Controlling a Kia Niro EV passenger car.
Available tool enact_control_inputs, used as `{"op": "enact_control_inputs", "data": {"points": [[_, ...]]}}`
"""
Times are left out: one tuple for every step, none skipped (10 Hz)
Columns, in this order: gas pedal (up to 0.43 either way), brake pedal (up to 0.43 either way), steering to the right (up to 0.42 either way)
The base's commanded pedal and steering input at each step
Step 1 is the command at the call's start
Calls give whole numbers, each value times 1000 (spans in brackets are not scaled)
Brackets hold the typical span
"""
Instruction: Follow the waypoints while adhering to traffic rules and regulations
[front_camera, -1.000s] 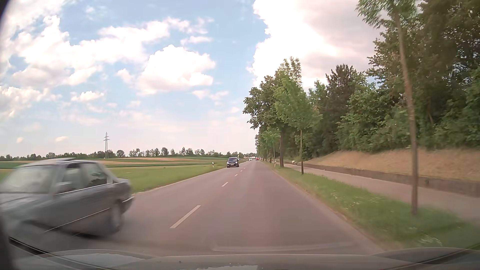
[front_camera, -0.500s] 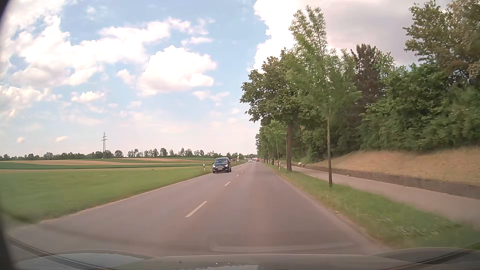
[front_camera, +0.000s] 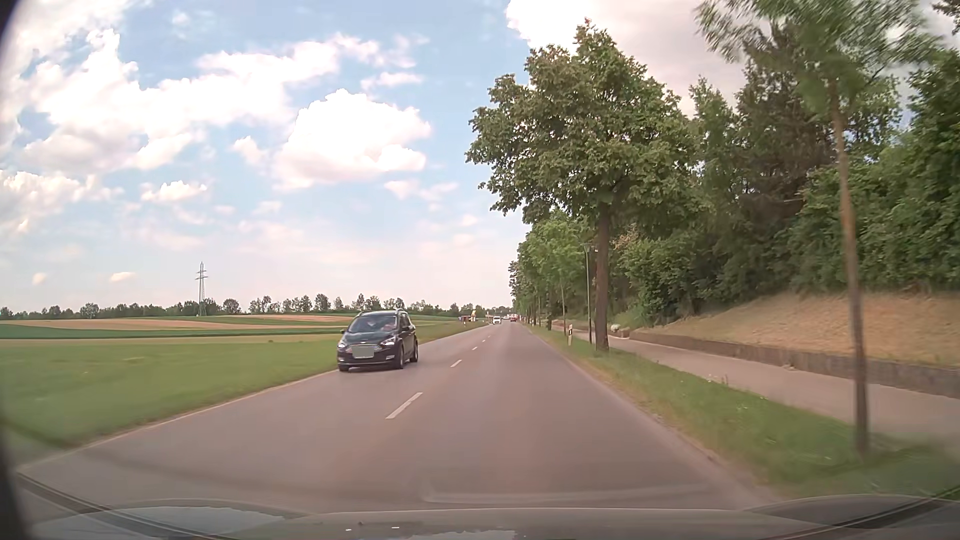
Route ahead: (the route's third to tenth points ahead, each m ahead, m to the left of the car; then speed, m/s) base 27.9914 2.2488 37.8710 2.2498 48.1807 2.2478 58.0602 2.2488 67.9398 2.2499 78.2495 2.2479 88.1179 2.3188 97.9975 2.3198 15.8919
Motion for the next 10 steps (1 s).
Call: {"op": "enact_control_inputs", "data": {"points": [[157,18,-1],[138,18,-1],[130,18,-1],[130,18,-2],[130,18,-1],[130,18,0],[130,18,0],[130,18,-1],[118,18,-1],[67,18,-1]]}}
